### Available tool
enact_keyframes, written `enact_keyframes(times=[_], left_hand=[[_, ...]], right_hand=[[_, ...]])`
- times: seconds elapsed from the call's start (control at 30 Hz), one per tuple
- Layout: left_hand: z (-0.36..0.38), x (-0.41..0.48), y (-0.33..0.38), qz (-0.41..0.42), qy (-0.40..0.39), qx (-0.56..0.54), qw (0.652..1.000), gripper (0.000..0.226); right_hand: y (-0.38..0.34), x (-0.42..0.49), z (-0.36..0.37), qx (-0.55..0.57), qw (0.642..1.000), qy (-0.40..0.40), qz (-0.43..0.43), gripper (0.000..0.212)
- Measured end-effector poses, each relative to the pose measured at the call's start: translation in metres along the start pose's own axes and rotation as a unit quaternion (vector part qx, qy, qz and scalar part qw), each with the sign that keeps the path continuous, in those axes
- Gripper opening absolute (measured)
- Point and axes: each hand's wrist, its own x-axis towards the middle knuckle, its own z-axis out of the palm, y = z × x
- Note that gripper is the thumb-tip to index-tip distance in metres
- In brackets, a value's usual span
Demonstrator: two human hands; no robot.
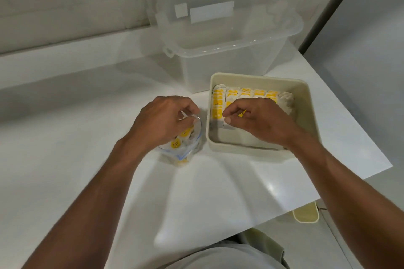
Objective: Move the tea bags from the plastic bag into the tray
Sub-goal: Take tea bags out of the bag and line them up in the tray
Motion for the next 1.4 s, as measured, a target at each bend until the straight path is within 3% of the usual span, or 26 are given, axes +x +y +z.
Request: enact_keyframes(times=[0.2,0.33,0.57,0.63,0.73,1.0,1.2,1.4], left_hand=[[0.006,-0.018,-0.026,-0.057,-0.005,0.026,0.998,0.016],[0.016,-0.028,-0.039,-0.07,-0.031,0.103,0.992,0.014],[0.036,-0.032,-0.051,-0.07,-0.064,0.143,0.985,0.028],[0.037,-0.03,-0.052,-0.076,-0.069,0.143,0.984,0.027],[0.04,-0.029,-0.052,-0.086,-0.073,0.146,0.983,0.026],[0.042,-0.024,-0.054,-0.091,-0.083,0.13,0.984,0.021],[0.036,-0.019,-0.06,-0.102,-0.102,0.089,0.986,0.027],[0.023,-0.015,-0.069,-0.127,-0.104,0.019,0.986,0.006]], right_hand=[[-0.032,0.003,0.013,0.017,0.999,-0.022,-0.022,0.005],[-0.048,0.01,0.023,0.019,0.998,-0.038,-0.047,0.005],[-0.069,0.024,0.046,0.014,0.993,-0.096,-0.069,0.011],[-0.073,0.029,0.054,-0.027,0.99,-0.109,-0.081,0.015],[-0.076,0.042,0.069,-0.178,0.975,-0.102,-0.084,0.025],[-0.087,0.063,0.091,-0.464,0.869,-0.137,-0.108,0.026],[-0.085,0.067,0.101,-0.487,0.849,-0.183,-0.096,0.022],[-0.08,0.076,0.099,-0.422,0.884,-0.186,-0.074,0.015]])
